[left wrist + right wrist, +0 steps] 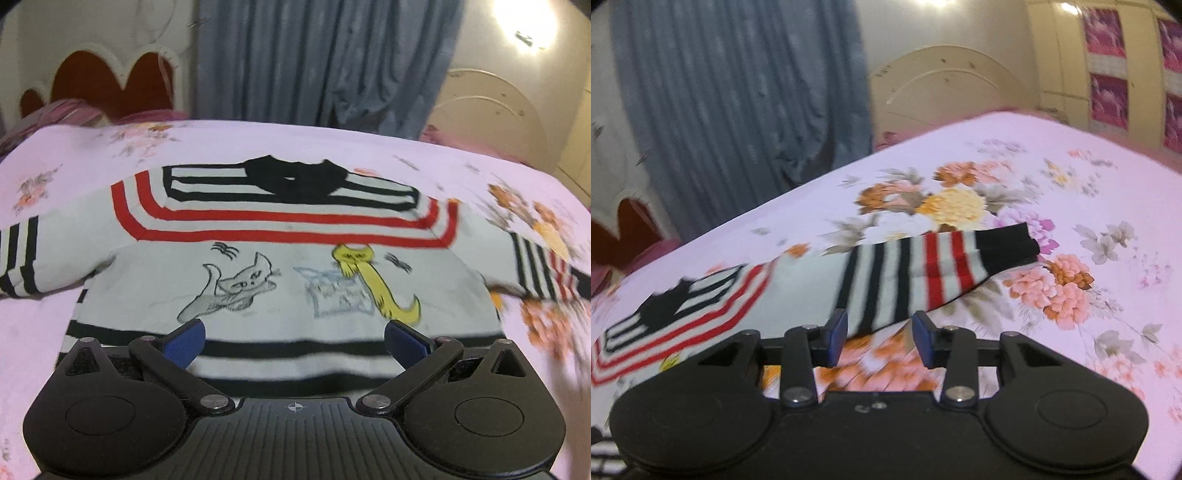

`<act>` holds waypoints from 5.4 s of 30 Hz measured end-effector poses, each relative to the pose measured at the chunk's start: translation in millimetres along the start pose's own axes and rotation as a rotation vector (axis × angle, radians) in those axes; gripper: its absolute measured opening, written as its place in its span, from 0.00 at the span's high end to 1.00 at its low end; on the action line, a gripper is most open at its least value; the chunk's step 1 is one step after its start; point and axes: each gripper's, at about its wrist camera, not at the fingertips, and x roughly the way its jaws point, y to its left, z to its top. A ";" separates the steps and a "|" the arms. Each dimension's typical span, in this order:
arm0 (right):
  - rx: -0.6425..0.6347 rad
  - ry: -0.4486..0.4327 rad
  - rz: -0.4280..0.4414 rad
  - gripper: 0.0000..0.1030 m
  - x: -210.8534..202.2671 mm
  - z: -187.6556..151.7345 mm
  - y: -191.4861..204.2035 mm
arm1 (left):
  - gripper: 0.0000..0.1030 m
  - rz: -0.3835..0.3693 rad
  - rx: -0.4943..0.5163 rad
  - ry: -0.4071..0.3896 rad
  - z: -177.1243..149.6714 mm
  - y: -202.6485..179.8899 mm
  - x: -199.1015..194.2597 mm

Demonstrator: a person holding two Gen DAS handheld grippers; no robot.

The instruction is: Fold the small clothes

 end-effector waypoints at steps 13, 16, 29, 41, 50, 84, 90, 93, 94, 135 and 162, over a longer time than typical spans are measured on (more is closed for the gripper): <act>0.294 0.042 -0.027 0.61 117.6 17.4 -100.0 | 0.00 0.085 -0.060 0.055 44.6 -68.8 60.0; 0.299 0.013 -0.022 0.63 121.3 15.4 -100.2 | 0.00 0.087 -0.070 0.087 48.1 -68.4 70.7; -0.077 -0.051 0.032 0.93 123.9 47.3 -26.0 | 0.00 0.150 -0.010 0.039 61.4 -12.5 61.0; -0.563 0.118 0.466 0.93 89.6 -43.1 236.6 | 0.06 0.112 -0.125 -0.044 52.1 98.6 41.7; -0.692 0.202 0.502 0.65 88.1 -108.8 299.5 | 0.12 0.016 -0.183 -0.027 37.6 134.1 43.5; -0.199 0.120 0.213 0.69 78.5 -32.6 146.7 | 0.95 -0.046 -0.061 0.007 76.3 99.9 124.2; -0.230 0.210 0.210 0.69 97.7 -42.1 145.4 | 0.55 -0.024 -0.093 -0.027 69.9 100.9 121.7; -0.219 0.154 0.231 0.67 99.6 -23.3 145.4 | 0.48 -0.022 -0.109 -0.035 71.2 110.3 126.4; -0.215 0.142 0.237 0.67 105.6 -15.1 147.1 | 0.48 -0.031 -0.114 -0.022 72.3 112.8 130.7; -0.470 0.164 0.268 0.84 195.8 10.0 205.0 | 0.47 -0.043 0.139 -0.031 95.7 14.1 165.5; -0.502 0.192 0.276 0.73 92.0 -33.3 178.0 | 0.47 -0.027 0.194 -0.098 56.6 20.3 106.0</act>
